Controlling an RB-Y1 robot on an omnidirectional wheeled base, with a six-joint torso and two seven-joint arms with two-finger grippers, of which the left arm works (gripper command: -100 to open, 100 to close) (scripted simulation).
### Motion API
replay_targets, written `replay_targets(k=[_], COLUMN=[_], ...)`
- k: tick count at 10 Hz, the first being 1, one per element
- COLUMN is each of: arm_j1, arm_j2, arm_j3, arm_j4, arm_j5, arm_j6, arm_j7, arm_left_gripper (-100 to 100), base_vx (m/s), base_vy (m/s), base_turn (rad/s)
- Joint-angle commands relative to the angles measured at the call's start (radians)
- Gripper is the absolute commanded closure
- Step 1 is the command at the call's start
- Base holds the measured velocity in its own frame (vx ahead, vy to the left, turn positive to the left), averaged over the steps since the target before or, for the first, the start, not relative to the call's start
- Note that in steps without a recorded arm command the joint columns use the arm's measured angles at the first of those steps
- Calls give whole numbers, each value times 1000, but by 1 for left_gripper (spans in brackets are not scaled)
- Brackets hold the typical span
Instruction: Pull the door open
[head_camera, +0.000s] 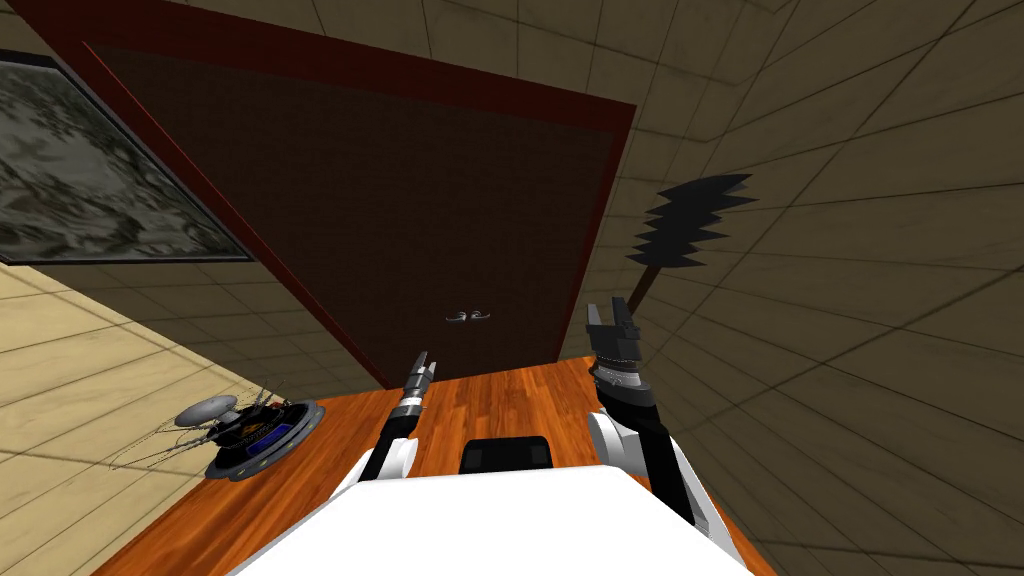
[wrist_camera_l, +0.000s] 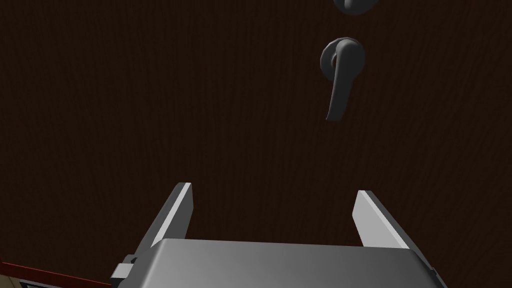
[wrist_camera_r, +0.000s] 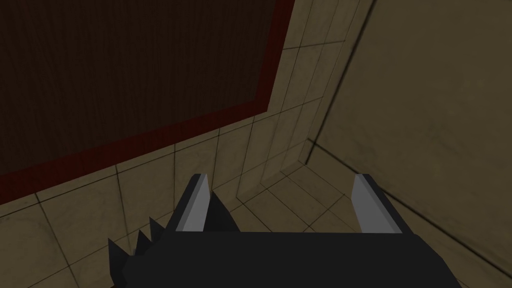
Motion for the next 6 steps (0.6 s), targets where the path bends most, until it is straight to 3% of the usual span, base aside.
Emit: replay_targets(k=[1,6], arm_j1=[-11,-39], arm_j2=[3,14], arm_j3=[2,8], arm_j4=[38,133], arm_j5=[0,-1], arm_j6=[-11,-37], arm_j7=[3,11], arm_left_gripper=[-100,-100], base_vx=[95,97], base_vy=[14,10], base_turn=[-33,-30])
